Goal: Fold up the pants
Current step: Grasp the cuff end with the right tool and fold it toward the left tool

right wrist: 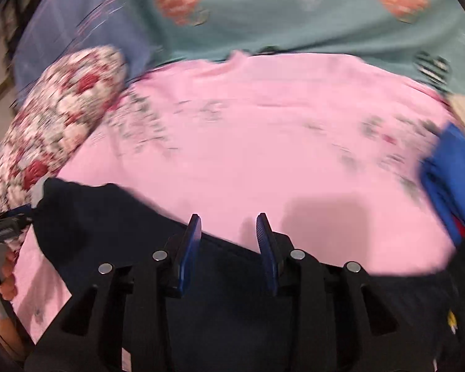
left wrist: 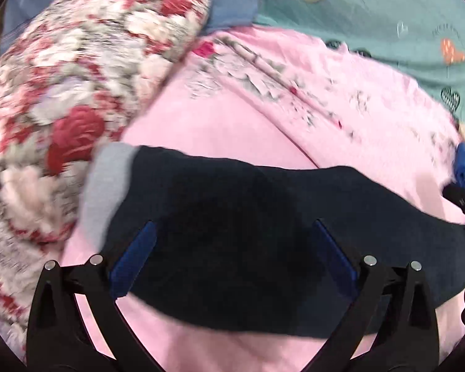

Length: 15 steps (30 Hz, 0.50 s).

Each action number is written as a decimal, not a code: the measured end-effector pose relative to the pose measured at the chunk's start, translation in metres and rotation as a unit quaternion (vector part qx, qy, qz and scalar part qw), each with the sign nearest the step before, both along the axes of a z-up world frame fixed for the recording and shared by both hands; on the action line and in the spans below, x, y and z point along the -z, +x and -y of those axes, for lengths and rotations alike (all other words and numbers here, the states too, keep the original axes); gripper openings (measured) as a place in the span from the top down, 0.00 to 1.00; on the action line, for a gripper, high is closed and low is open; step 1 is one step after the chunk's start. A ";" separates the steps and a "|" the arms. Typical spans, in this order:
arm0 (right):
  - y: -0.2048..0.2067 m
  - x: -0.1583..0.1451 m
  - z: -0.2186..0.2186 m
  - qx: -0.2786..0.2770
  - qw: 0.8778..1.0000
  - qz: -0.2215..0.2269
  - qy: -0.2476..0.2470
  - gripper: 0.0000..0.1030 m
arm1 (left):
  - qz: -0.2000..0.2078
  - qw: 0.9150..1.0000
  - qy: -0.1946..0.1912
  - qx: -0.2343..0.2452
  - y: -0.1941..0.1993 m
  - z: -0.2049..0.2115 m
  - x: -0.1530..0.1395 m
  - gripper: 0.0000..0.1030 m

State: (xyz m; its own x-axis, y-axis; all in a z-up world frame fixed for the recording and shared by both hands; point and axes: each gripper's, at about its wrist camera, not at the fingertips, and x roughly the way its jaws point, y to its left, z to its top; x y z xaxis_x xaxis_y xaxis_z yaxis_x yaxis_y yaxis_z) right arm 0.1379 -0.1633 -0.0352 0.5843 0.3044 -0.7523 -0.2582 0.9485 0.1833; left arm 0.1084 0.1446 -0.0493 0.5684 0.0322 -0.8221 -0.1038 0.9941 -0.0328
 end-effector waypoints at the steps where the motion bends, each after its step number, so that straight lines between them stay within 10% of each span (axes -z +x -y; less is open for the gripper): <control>1: 0.013 0.005 -0.023 -0.025 1.000 -0.009 0.006 0.63 | -0.016 1.000 0.001 -0.002 0.006 0.002 0.010 0.02; 8: 0.051 0.027 -0.093 -0.098 0.991 -0.061 0.072 0.63 | -0.032 0.999 0.013 0.006 0.005 0.002 0.039 0.02; 15: 0.041 0.046 -0.131 -0.149 0.987 -0.052 -0.020 0.77 | -0.021 1.000 0.017 0.003 0.003 0.003 0.039 0.02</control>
